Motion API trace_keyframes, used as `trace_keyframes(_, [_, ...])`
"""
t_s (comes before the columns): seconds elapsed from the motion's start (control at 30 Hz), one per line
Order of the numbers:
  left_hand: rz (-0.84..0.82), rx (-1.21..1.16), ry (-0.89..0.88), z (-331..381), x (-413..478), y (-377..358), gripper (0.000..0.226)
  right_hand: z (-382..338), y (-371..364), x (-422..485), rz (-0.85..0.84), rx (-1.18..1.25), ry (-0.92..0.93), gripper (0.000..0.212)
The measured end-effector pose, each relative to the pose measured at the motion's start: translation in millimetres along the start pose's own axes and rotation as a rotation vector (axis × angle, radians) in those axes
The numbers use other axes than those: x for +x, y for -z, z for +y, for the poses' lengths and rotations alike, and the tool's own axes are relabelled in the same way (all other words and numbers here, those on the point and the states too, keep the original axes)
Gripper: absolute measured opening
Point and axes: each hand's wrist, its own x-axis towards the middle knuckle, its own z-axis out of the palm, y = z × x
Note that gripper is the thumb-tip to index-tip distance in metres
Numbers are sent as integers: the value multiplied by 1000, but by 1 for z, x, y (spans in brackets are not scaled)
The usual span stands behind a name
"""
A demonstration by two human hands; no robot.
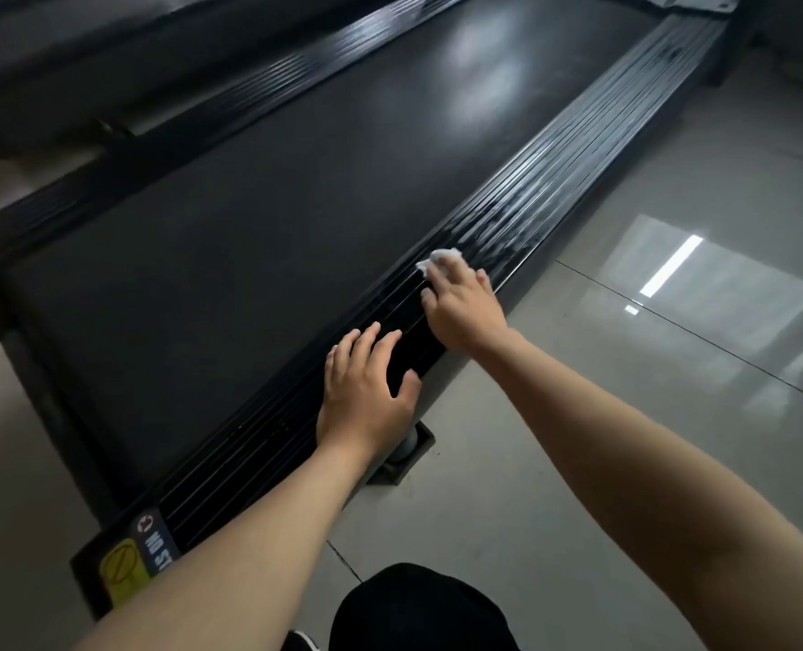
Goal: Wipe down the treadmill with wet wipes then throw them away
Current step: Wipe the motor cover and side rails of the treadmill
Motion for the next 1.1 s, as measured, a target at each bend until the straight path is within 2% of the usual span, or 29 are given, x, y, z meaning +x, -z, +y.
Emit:
trace_keyframes(0.07, [24, -67, -2, -1, -1, 1, 64, -4, 3, 19, -116, -51, -84, 55])
trace_keyframes(0.13, [55, -174, 19, -4, -3, 3, 61, -16, 0, 25, -198, -78, -50, 54])
trace_keyframes(0.27, [209, -346, 107, -15, -7, 11, 50, -49, -13, -4, -228, -155, 284, 49])
trace_keyframes(0.33, [267, -317, 159, -29, -10, 19, 47, -65, -21, -28, -290, -151, 401, 51])
trace_keyframes(0.43, [210, -131, 254, -58, -22, 31, 54, -72, -23, -41, -332, -179, 524, 51])
trace_keyframes(0.5, [102, -27, 296, -73, -30, 34, 57, -66, -17, -28, -328, -191, 488, 49])
trace_keyframes(0.57, [51, -32, 285, -78, -37, 36, 58, -57, -13, -6, -288, -172, 334, 48])
trace_keyframes(0.67, [55, -62, 269, -78, -40, 37, 59, -52, -11, 16, -209, -140, 97, 48])
trace_keyframes(0.73, [76, -66, 267, -78, -40, 36, 60, -61, -15, 11, -189, -163, 75, 48])
trace_keyframes(0.83, [115, -108, 267, -79, -39, 35, 61, -87, -27, -26, -165, -153, 309, 54])
trace_keyframes(0.97, [155, -198, 263, -82, -38, 36, 60, -105, -42, -71, -228, -100, 553, 54])
trace_keyframes(1.03, [157, -206, 263, -82, -38, 37, 59, -100, -40, -76, -248, -130, 614, 56])
trace_keyframes(1.1, [143, -181, 256, -81, -38, 36, 65, -90, -31, -69, -269, -159, 588, 56])
